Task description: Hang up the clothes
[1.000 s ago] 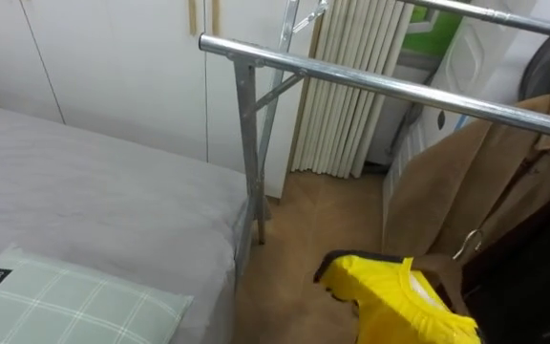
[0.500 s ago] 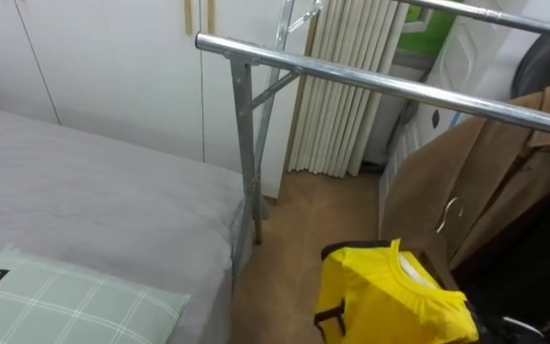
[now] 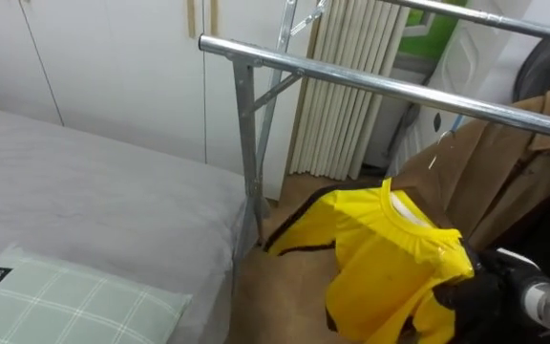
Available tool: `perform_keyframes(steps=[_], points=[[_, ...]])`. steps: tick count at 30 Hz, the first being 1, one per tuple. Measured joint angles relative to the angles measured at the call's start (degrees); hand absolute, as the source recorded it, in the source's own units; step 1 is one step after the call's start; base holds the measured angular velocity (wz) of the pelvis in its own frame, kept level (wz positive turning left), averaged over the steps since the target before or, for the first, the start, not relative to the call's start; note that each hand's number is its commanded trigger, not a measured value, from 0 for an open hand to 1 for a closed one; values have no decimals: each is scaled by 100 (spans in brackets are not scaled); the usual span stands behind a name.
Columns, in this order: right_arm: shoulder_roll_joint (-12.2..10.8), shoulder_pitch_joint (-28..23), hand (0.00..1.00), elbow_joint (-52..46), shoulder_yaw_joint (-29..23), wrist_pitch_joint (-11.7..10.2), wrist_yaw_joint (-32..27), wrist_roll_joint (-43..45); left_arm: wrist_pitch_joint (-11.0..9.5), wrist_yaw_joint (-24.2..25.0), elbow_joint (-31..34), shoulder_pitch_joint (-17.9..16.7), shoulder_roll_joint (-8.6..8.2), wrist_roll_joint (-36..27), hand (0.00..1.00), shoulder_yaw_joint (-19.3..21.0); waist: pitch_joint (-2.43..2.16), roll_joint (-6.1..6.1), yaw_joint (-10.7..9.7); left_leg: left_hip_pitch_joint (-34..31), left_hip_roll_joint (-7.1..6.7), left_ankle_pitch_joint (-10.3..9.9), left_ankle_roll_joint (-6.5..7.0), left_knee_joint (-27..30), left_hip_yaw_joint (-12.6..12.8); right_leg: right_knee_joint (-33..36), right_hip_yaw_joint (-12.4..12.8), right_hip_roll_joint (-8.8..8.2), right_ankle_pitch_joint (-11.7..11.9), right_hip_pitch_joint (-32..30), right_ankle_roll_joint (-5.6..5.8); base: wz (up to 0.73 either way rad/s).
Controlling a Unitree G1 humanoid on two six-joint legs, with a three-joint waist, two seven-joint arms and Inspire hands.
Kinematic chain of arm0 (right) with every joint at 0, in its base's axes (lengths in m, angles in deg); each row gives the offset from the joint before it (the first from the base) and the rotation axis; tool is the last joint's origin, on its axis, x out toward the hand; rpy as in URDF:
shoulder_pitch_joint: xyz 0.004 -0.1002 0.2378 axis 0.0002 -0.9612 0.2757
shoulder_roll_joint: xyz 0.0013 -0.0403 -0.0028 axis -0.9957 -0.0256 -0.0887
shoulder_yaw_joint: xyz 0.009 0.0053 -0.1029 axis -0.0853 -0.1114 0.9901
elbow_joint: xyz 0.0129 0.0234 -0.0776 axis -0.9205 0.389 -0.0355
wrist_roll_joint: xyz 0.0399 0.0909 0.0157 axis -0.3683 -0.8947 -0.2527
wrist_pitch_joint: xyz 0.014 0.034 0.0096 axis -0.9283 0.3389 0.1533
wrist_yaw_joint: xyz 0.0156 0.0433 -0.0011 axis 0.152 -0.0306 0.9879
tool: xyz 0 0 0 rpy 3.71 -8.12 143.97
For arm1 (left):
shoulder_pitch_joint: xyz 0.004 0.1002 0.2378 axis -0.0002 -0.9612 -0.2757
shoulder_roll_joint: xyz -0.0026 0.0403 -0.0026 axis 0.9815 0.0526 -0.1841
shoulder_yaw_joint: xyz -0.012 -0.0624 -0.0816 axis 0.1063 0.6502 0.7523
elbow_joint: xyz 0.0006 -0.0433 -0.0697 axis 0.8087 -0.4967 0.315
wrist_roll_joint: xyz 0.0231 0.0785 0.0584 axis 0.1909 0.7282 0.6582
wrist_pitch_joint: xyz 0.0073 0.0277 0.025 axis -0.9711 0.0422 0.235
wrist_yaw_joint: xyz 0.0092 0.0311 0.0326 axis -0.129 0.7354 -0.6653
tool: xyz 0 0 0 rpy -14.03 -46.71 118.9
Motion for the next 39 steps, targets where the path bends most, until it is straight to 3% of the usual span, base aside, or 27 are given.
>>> perform_keyframes(steps=[7, 10, 17, 39], points=[[90, 0, 100, -201, -1, 0, -48, 335, 1, 0, 3, -2, -1, 0, 0, -1, -3, 5, -5, 1, 5, 0, 0, -2, 47, -3, 32, 9, 15, -23, 4, -2], [129, 0, 100, -714, -2, 27, -40, 739, 1, 5, 3, -7, -3, 1, 0, 14, -5, 9, -6, -37, 4, -2, 1, -10, 103, 8, 83, 24, 43, -98, 7, -12], [377, 1, 100, -1572, -2, 49, -106, 793, 3, -8, 42, -38, -2, 1, 0, 16, -11, -5, -5, -28, 13, 0, -1, -13, 150, 49, 99, 32, 54, -132, 5, -4], [406, 0, 100, -1928, -3, 101, -469, 982, 12, -6, 156, -214, -4, -2, 0, 13, -18, -25, -143, -7, 13, 1, -3, -16, 195, 86, 174, 54, 57, -142, 2, 0]])
